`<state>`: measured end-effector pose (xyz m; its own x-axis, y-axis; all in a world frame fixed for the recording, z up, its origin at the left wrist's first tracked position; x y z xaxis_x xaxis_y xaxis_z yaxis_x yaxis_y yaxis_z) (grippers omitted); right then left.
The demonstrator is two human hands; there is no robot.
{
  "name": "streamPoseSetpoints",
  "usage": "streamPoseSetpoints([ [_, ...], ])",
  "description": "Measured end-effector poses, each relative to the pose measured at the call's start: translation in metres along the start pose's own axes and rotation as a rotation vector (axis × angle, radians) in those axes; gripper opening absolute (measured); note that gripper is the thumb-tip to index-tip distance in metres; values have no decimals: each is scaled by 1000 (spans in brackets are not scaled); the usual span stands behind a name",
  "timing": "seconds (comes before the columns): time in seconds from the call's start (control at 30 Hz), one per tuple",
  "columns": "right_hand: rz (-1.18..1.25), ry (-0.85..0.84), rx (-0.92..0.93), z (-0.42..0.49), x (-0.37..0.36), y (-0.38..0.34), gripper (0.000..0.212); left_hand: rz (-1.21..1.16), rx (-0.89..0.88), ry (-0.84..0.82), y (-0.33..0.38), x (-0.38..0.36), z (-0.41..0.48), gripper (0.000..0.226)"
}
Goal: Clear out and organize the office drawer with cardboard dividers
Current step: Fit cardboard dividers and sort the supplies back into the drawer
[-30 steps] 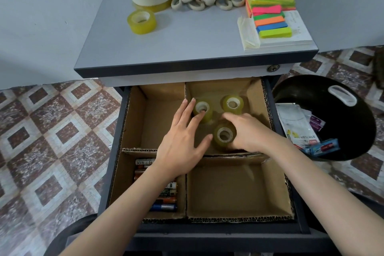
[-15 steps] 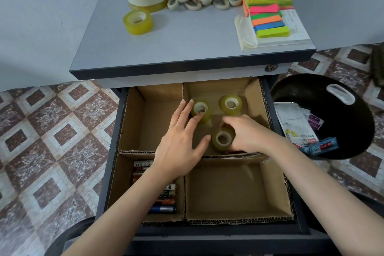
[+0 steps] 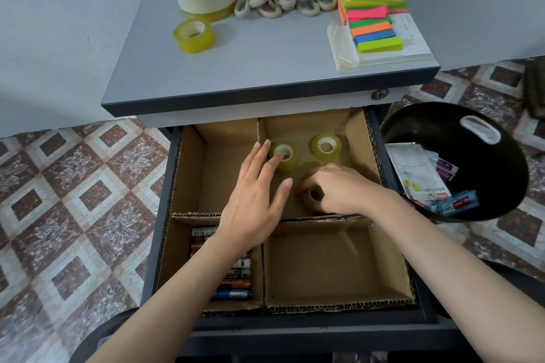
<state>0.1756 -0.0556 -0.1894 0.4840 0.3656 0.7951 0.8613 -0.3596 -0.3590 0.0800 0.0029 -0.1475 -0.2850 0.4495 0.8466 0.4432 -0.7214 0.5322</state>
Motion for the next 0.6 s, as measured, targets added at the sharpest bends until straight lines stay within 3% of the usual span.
streamPoseSetpoints([
  [0.23, -1, -31, -41, -10, 2, 11, 37, -10, 10, -17, 1, 1, -1, 56],
  [0.43, 81, -166, -18, -8, 2, 14, 55, -46, 21, -45, 1, 3, -3, 49],
  [0.6, 38, -79, -68, -8, 8, 12, 59, -57, 32, -45, 1, 4, -3, 49],
])
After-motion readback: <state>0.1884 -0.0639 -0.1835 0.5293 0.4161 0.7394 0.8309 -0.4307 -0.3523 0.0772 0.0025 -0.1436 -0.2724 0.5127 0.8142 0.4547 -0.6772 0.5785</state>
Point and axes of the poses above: each hand's wrist, its own z-axis towards the middle knuckle, its own x-axis out of the back of the hand, y = z × x, the point moved 9 cm from there along z, towards the middle knuckle, and after that the axes turned 5 degrees about -y, right-handed, at the moved point
